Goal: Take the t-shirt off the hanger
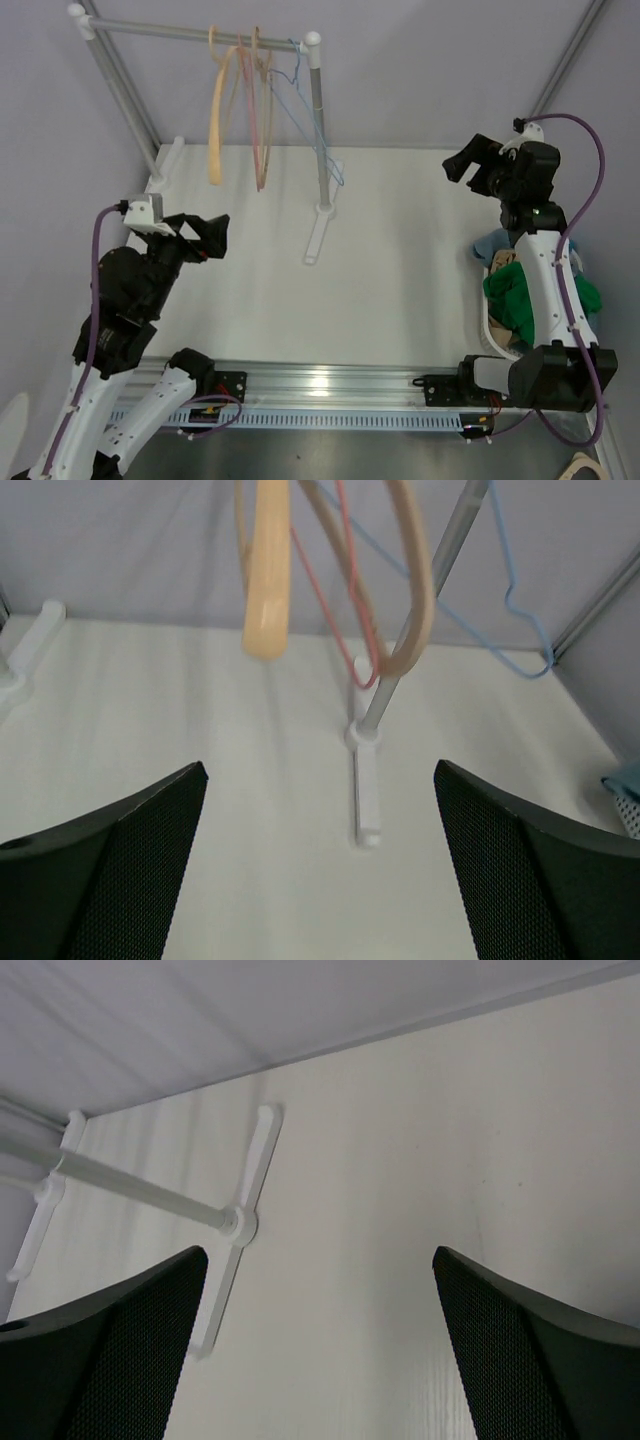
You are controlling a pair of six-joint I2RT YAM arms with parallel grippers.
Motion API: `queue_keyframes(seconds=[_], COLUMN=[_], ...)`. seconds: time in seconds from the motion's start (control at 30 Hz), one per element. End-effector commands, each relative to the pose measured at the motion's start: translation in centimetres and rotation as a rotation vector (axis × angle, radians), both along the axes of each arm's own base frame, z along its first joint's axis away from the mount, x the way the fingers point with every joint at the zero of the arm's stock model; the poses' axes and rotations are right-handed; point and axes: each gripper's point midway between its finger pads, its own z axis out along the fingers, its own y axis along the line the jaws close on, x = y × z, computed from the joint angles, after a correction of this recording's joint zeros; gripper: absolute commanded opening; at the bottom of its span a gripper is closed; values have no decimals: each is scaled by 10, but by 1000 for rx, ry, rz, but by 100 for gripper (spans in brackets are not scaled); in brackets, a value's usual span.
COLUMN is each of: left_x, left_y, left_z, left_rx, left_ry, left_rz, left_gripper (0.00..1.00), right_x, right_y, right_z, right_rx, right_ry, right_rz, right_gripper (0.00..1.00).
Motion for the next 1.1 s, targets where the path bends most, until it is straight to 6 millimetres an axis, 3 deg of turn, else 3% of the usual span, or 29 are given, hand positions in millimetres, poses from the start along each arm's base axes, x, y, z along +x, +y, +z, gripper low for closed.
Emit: queue_keyframes(seconds=[0.0,0.03,0.1,0.13,0.37,1.07], left_x=[-6,-4,-8,-7,-4,-3], left_y=[6,6,7,3,-6,-7], left_z=[-40,-63,-70,-84,-80,-83], left_rx=[-23,-9,-13,-2,7,10], left_ry=[95,135,126,149,150,158], left_rz=[37,41,38,24,-22,-24], left_gripper=[99,100,100,99,100,100], right_x=[-28,-40,-53,-63,-87,-87], right_y=[32,35,43,44,40,39], right_z=[12,-1,-8,-14,-25,-30], right_rx=[7,4,-25,-32,-85,-69], right_ry=[-111,-105,-127,-130,-122,-100], right_rz=[197,212,269,276,264,253], right_gripper=[99,99,100,99,99,100])
